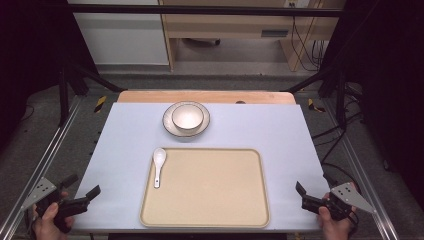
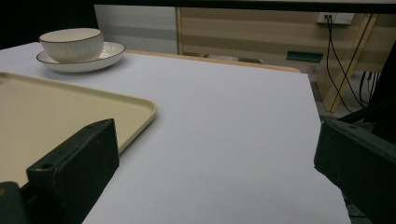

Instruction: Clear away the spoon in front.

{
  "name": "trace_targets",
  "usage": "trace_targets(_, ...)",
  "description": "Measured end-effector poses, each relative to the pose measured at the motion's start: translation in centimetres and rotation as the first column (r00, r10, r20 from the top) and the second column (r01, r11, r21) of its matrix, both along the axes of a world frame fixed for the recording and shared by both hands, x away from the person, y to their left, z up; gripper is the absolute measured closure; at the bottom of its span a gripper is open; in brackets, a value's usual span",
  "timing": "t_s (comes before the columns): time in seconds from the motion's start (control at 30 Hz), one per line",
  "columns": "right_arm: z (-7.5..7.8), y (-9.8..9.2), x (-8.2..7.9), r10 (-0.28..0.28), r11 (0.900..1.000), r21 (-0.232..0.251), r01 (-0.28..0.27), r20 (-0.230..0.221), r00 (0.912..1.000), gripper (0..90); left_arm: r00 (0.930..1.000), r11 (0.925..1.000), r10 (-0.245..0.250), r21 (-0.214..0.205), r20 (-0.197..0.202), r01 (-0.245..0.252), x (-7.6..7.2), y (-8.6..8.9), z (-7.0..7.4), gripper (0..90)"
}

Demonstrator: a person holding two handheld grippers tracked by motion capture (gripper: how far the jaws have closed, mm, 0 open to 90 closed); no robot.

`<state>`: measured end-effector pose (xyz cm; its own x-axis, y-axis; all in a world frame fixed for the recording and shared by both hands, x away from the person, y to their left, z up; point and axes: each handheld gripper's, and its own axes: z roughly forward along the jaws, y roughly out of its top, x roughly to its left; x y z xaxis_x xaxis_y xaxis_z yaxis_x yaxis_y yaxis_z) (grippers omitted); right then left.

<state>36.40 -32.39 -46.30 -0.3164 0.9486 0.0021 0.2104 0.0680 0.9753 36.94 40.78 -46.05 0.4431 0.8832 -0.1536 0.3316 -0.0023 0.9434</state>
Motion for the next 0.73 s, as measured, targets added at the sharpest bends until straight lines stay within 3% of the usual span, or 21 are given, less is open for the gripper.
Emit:
trace_targets(0.5,0.1,-0.1,0.0,0.003,0.9999,-0.012,-0.003,0.013,0.9999,0.3,0.9999,1.0000,0.005,0.004,-0.014,-0.005,0.1,-0.3,0.1,0.0)
trace_targets(0.67,0.3,-0.1,-0.1,0.003,1.0000,-0.007,-0.003,0.016,0.9999,0.3,0.9994,0.9997,-0.010,-0.022,-0.034,0.009,0.4,-1.6,0.5,0.0)
trace_targets(0.7,0.3,0.0,-0.1,-0.001,1.0000,-0.009,0.002,0.018,0.9998,0.3,0.9981,0.9978,-0.052,-0.042,-0.031,0.051,0.6,-2.5,0.6,0.0)
trace_targets(0.73,0.2,0.0,-0.1,-0.001,1.0000,-0.010,0.001,0.016,0.9999,0.3,0.9981,0.9978,-0.052,-0.042,-0.031,0.051,0.6,-2.5,0.6,0.0)
